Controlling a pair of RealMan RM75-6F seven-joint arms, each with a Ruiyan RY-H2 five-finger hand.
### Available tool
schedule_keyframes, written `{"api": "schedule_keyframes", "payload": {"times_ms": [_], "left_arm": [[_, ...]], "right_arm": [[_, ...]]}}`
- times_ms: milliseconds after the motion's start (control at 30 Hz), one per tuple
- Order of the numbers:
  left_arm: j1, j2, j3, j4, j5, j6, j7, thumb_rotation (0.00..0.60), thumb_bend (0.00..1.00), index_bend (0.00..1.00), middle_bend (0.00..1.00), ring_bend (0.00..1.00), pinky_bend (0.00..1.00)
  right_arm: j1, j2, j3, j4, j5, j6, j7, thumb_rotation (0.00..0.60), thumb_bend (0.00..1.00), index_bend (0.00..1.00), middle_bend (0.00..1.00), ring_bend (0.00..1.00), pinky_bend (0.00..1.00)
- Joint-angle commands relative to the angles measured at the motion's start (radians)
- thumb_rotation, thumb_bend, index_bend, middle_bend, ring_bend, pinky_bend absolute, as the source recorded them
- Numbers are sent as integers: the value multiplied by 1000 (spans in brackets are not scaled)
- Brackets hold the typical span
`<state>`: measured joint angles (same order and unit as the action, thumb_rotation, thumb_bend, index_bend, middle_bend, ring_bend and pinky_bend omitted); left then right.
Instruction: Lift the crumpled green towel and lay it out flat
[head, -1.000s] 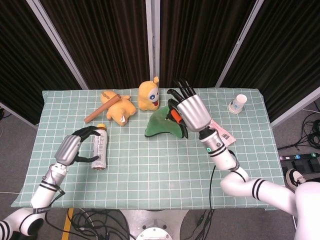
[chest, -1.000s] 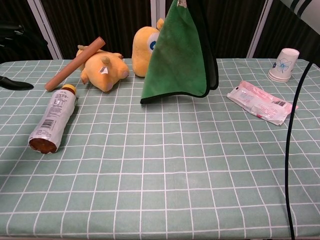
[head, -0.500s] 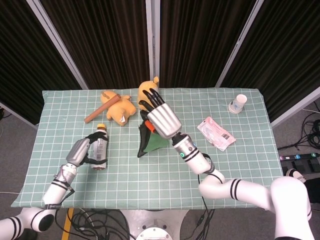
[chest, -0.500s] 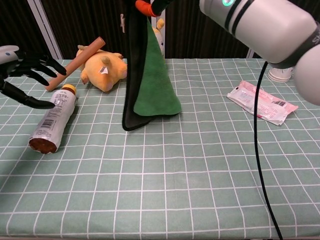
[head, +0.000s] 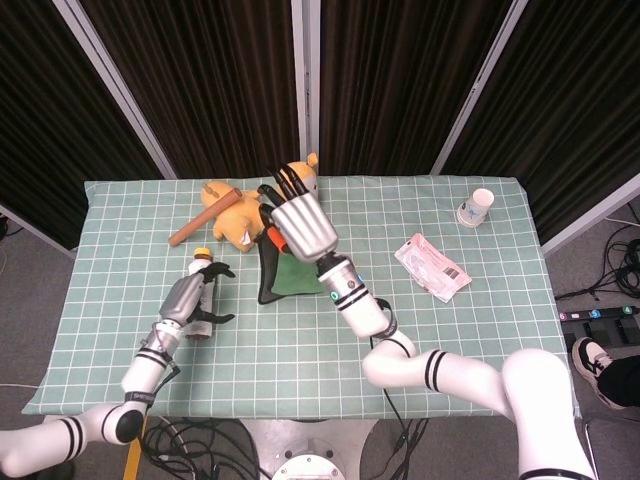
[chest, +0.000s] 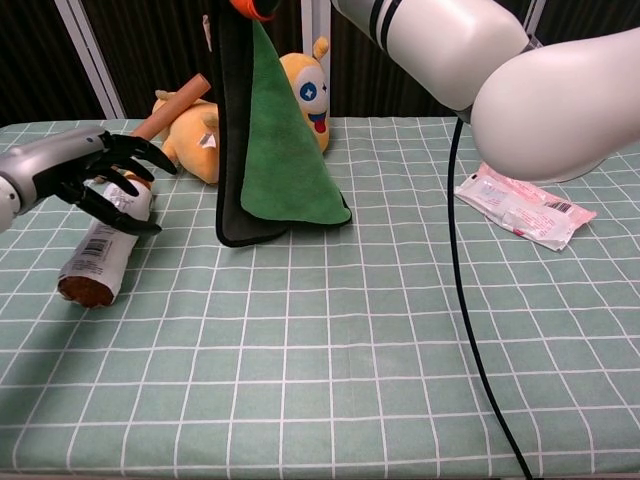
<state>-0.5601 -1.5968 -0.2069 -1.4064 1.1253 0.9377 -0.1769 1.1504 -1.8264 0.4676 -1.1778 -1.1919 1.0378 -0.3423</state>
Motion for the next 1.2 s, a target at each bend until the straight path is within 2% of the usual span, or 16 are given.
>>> {"api": "schedule_keyframes", "payload": {"times_ms": [33, 367, 833, 1200], "left_arm": [[-20, -19, -20, 1, -35, -27, 14, 600, 0, 353, 285, 248, 291], [-75, -87, -75, 48, -173, -80, 62, 600, 8, 401, 285, 247, 291], [-78, -139, -117, 102, -235, -60, 45, 600, 185, 601, 287, 247, 292], [-80, -162, -133, 107, -247, -69, 22, 600, 316, 679, 324, 248, 292]], "right_arm": [[6, -4, 5, 5, 3, 5, 3, 600, 415, 744, 239, 0, 1], [6, 3, 9, -27, 9, 32, 22, 600, 413, 745, 236, 0, 0], [-30, 43, -27, -118, -4, 58, 26, 600, 414, 744, 235, 0, 0], [-52, 66, -40, -184, -6, 75, 18, 600, 414, 745, 233, 0, 0]]}}
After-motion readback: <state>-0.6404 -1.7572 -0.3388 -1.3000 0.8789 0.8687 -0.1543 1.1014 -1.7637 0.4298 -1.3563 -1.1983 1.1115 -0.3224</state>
